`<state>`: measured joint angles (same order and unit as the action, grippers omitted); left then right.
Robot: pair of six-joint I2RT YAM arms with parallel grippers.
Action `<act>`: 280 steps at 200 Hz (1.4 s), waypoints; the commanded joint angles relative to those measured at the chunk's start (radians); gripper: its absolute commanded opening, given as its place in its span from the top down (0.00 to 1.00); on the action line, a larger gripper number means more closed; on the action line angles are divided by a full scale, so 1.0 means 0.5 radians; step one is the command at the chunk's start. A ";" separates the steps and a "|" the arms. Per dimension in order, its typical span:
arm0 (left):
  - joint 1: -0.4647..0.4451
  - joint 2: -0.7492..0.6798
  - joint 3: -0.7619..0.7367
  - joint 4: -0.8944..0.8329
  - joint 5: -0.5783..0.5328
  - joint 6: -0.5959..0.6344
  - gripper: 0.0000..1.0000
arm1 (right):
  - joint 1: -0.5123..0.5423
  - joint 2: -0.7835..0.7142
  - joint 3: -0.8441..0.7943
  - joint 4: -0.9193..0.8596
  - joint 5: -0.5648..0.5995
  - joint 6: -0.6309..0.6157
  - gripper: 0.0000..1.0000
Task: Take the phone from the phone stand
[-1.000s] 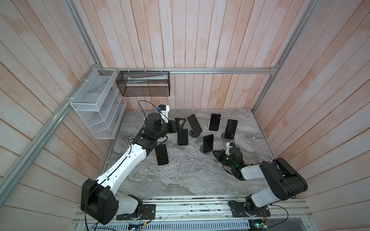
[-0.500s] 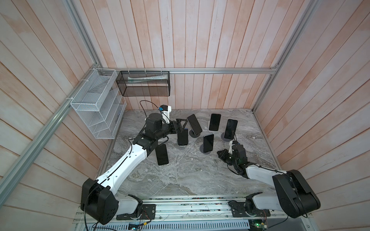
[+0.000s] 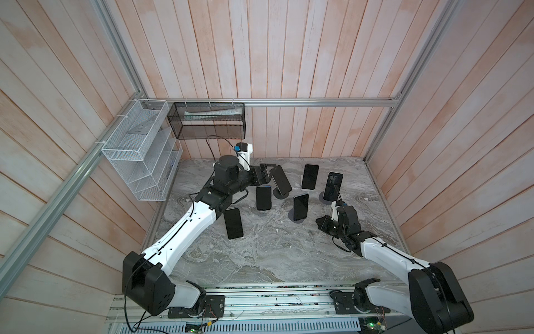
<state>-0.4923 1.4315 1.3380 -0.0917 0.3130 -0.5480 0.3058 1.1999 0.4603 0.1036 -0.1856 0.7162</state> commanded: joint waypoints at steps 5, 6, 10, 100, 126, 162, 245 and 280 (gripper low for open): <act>-0.015 0.116 0.116 0.021 0.014 -0.048 0.11 | -0.007 -0.037 0.073 -0.112 -0.010 -0.101 0.82; -0.016 0.118 0.115 0.024 0.015 -0.048 0.11 | -0.009 -0.037 0.076 -0.115 -0.008 -0.104 0.82; -0.016 0.129 0.099 0.038 0.014 -0.054 0.11 | -0.009 -0.045 0.081 -0.122 -0.006 -0.121 0.82; -0.012 0.028 -0.195 0.168 0.129 -0.134 0.11 | 0.002 -0.163 0.158 -0.328 0.183 -0.328 0.34; -0.006 -0.028 -0.212 0.153 0.086 -0.130 0.11 | 0.004 -0.243 0.222 -0.329 0.025 -0.480 0.30; 0.035 -0.064 -0.241 0.145 0.033 -0.197 0.10 | 0.122 -0.284 0.482 -0.461 0.089 -0.653 0.22; 0.282 -0.056 -0.342 0.281 0.152 -0.432 0.00 | 0.492 0.245 1.101 -0.533 0.611 -1.027 0.04; 0.292 -0.056 -0.353 0.315 0.190 -0.441 0.00 | 0.497 0.304 1.119 -0.547 0.599 -1.041 0.02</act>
<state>-0.3515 1.4063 1.1740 0.0261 0.3756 -0.7544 0.5491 1.3430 0.9928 -0.1413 0.0811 0.2295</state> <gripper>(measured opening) 0.999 0.976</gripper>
